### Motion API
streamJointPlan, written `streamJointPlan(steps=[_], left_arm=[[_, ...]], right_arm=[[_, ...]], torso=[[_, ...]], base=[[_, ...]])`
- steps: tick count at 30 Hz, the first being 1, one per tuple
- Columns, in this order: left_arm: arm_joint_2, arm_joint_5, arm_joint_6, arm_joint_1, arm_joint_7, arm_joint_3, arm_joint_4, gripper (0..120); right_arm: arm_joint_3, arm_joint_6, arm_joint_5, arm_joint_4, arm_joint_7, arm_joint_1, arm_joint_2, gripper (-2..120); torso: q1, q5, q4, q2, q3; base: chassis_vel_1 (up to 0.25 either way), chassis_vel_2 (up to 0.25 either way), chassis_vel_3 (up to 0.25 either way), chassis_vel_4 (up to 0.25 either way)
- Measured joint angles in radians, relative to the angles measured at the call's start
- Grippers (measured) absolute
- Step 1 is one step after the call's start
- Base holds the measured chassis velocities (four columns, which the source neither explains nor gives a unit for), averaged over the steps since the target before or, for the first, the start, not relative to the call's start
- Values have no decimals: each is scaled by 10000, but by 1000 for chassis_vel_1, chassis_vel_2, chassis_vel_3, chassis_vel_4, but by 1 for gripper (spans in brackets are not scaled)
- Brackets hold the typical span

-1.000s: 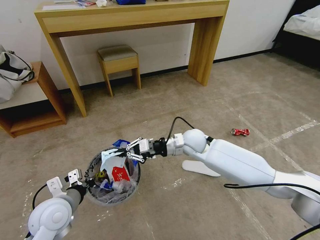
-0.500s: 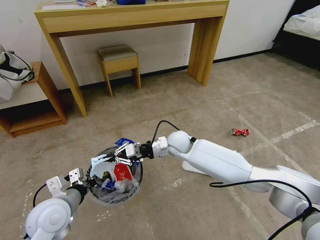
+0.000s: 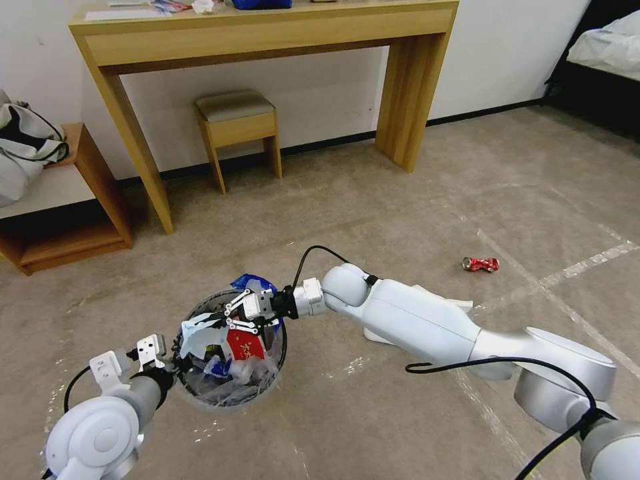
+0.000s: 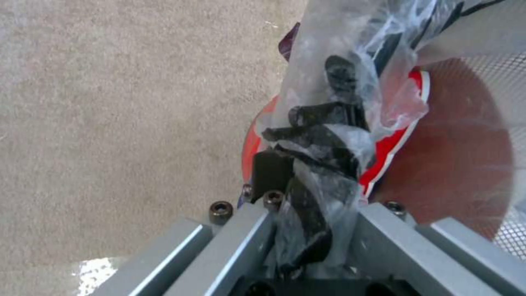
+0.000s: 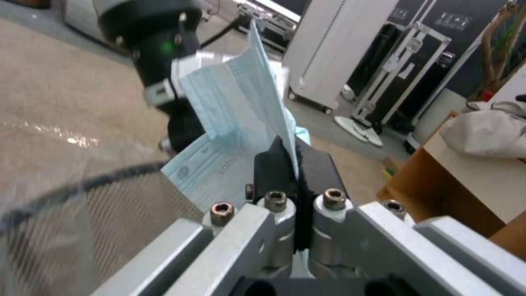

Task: Pick up the trash bin and place the garbage on the floor into it.

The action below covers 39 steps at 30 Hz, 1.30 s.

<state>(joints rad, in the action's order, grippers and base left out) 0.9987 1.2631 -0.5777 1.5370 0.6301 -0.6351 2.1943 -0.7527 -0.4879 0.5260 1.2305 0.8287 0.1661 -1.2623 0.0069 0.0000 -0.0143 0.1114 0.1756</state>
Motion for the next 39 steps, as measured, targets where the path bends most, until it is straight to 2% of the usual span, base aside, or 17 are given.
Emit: streamJointPlan(steps=[10,12,13,16,17,19,20,21,24,25,26,27,29,30,33,37,39], left_arm=[[-35,114,29,-71,76,-42,-80,0],[-35,165,40,-134,95,-24,-96,0],[-35,165,40,-134,95,-24,-96,0],[-51,211,39,-149,132,-13,-132,0],[-51,211,39,-149,132,-13,-132,0],[-64,221,35,-137,133,-19,-139,0],[-64,221,35,-137,133,-19,-139,0],[-68,225,32,-132,135,-18,-138,0],[-71,227,32,-127,136,-14,-138,0],[-72,226,28,-124,142,0,-136,0],[-70,224,27,-124,146,5,-135,0],[-70,224,27,-124,146,5,-135,0],[-43,219,22,-117,163,37,-108,0],[-43,219,22,-117,163,37,-108,0],[-22,222,6,-78,175,89,-40,0],[-31,242,-27,-41,259,105,61,0],[-44,240,-44,-22,311,104,86,0]], right_arm=[[89,-206,-416,-312,206,14,54,2],[135,-207,-560,-389,209,9,67,12],[135,-207,-560,-389,209,9,67,12],[332,-143,-961,-593,399,-23,-8,28],[332,-143,-961,-593,399,-23,-8,28],[381,-234,-1124,-805,362,-26,-121,39],[381,-234,-1124,-805,362,-26,-121,39],[382,-247,-1153,-871,343,-25,-167,45],[382,-260,-1167,-936,337,-24,-214,51],[340,-261,-1184,-1019,336,-37,-262,60],[296,-265,-1189,-1068,336,-60,-283,64],[296,-265,-1189,-1068,336,-60,-283,64],[225,-316,-1195,-1201,333,-104,-338,73],[225,-316,-1195,-1201,333,-104,-338,73],[178,-343,-1268,-1381,333,-180,-401,90],[-74,-373,-1189,-1731,430,-377,-497,99],[-161,-371,-1163,-1915,546,-454,-564,99]], torso=[[0,0,0,0,0],[0,0,-1,0,0],[0,0,-1,0,0],[0,0,0,0,0],[0,0,0,0,0],[0,0,0,0,0],[0,0,0,0,0],[1,0,0,0,1],[0,0,1,0,0],[0,0,0,0,1],[0,0,1,0,0],[0,0,1,0,0],[0,0,0,0,0],[0,0,0,0,0],[0,0,0,0,1],[0,0,0,0,0],[0,0,0,0,1]], base=[[0,0,0,0],[0,0,0,0],[0,0,0,0],[0,0,0,0],[0,0,0,0],[0,0,0,0],[0,0,0,0],[0,0,0,0],[0,0,0,0],[0,0,0,0],[0,0,0,0],[0,0,0,0],[0,0,0,0],[0,0,0,0],[0,0,0,0],[0,0,0,0],[0,0,0,0]])
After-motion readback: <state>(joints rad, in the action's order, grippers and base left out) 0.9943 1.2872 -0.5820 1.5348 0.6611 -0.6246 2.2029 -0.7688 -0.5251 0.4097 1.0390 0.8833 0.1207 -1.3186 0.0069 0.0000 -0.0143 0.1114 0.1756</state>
